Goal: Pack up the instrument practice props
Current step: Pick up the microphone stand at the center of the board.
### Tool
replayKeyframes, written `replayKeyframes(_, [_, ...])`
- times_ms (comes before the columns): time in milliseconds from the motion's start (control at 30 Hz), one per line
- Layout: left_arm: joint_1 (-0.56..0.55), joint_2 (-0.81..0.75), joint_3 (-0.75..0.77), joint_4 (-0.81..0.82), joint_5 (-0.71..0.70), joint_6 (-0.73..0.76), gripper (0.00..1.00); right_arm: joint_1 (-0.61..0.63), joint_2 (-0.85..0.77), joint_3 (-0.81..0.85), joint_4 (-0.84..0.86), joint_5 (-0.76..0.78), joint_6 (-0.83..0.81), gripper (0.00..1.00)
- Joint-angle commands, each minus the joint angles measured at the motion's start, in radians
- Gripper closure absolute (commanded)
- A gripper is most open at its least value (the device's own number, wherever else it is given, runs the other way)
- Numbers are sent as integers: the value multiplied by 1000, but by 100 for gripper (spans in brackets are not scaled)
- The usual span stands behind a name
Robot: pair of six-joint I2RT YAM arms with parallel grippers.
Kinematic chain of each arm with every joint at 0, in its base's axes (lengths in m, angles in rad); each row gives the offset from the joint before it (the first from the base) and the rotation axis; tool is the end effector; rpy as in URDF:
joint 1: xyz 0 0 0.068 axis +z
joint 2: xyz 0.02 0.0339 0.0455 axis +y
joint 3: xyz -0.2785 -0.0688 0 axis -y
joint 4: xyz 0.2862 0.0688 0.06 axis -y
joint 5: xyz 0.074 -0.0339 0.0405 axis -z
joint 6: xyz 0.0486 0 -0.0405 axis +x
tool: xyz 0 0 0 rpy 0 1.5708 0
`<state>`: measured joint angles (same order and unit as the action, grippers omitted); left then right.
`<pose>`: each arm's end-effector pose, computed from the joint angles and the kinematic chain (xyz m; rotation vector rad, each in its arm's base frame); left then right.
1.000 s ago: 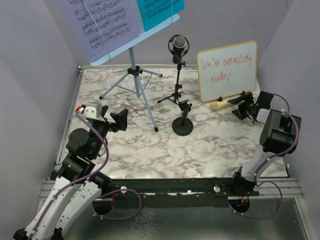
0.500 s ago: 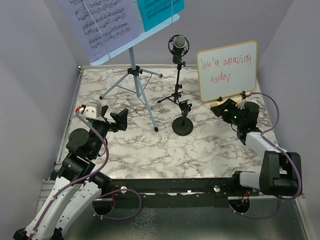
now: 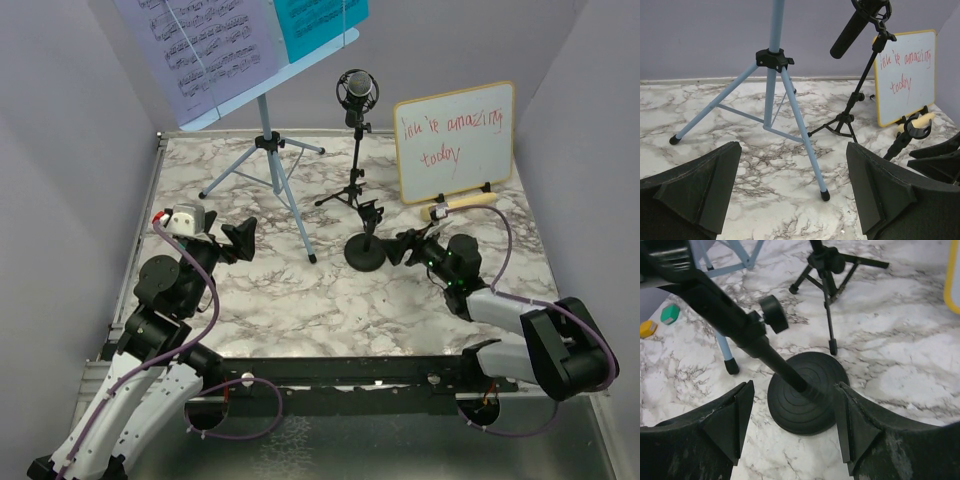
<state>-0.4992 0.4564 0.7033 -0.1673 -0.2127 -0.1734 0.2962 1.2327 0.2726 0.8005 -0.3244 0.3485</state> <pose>0.1401 -0.0647 0.3740 0.0719 1.5032 -0.3836 0.2436 0.0905 0.1571 -0.1998 1.7706 0.7502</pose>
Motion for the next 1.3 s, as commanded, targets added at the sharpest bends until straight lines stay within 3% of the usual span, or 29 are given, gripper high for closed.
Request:
replayKeyframes(0, [5, -4, -17, -7, 1, 15, 6, 83, 80, 16, 242, 47, -131, 32])
replayKeyframes(300, [5, -18, -19, -3, 17, 15, 6, 190, 285, 120, 388, 84, -205, 41])
replayKeyframes(567, [4, -27, -19, 0, 21, 16, 6, 205, 333, 139, 414, 155, -237, 62])
replayKeyframes(900, [4, -36, -20, 0, 21, 18, 6, 204, 220, 104, 352, 293, -307, 96])
replayKeyframes(1067, [3, -37, -21, 0, 21, 18, 6, 173, 95, 88, 261, 445, -336, 99])
replayKeyframes(1267, [-1, -45, -20, 1, 18, 21, 6, -7, -77, 85, 84, 498, -251, 100])
